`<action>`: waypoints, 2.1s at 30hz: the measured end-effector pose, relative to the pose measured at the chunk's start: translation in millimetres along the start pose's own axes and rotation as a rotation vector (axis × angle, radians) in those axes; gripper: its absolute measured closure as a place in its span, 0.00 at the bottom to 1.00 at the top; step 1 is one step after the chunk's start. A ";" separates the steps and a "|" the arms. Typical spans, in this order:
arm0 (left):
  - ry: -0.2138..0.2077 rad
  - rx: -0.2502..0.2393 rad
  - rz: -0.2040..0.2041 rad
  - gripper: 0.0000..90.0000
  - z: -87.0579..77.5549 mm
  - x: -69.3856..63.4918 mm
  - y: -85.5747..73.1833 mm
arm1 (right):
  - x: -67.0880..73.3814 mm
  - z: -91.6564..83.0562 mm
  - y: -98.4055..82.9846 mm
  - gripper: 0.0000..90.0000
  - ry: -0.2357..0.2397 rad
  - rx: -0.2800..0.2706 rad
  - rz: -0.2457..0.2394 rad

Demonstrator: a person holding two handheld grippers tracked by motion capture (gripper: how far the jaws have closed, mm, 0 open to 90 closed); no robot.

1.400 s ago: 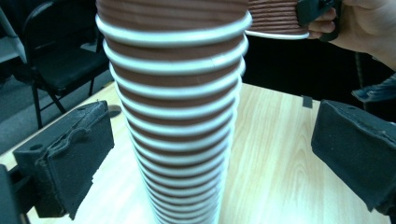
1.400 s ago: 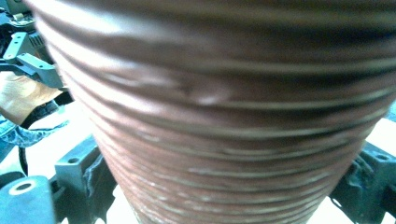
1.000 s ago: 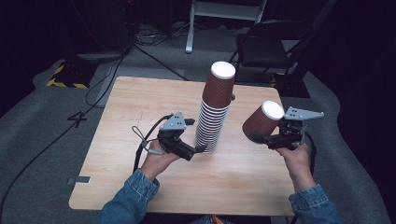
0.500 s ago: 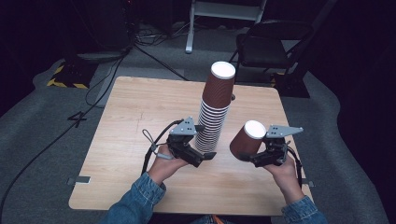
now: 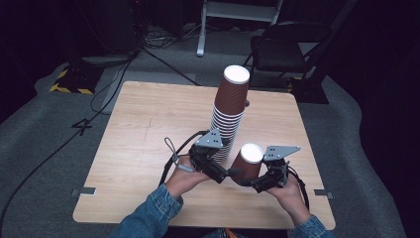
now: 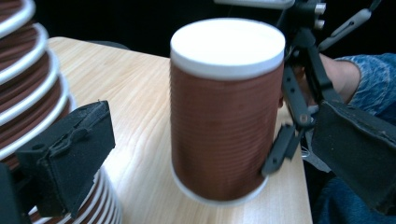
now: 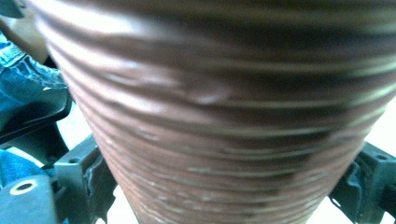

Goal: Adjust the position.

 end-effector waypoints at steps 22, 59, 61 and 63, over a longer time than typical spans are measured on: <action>-0.129 0.096 0.018 0.10 21.2 -7.0 7.1 | 19.7 19.5 1.1 0.12 0.058 0.090 -0.076; -0.128 0.080 0.007 0.28 0.2 1.2 3.5 | 8.7 -2.4 1.1 0.00 0.049 0.059 -0.093; -0.113 0.044 -0.001 0.28 -4.5 2.7 4.1 | 6.7 -8.2 0.0 0.00 0.038 0.043 -0.084; -0.102 0.017 -0.007 0.28 -8.5 3.7 4.5 | 4.9 -13.7 -1.4 0.00 0.025 0.032 -0.072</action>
Point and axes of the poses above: each handheld gripper's, and its own axes: z roughly forward along the jaws, y roughly out of its top, x roughly to its left, the point moved 4 cm from there along z, roughly forward along the jaws, and after that the axes turned 5 degrees about -y, right-handed, at the moved point
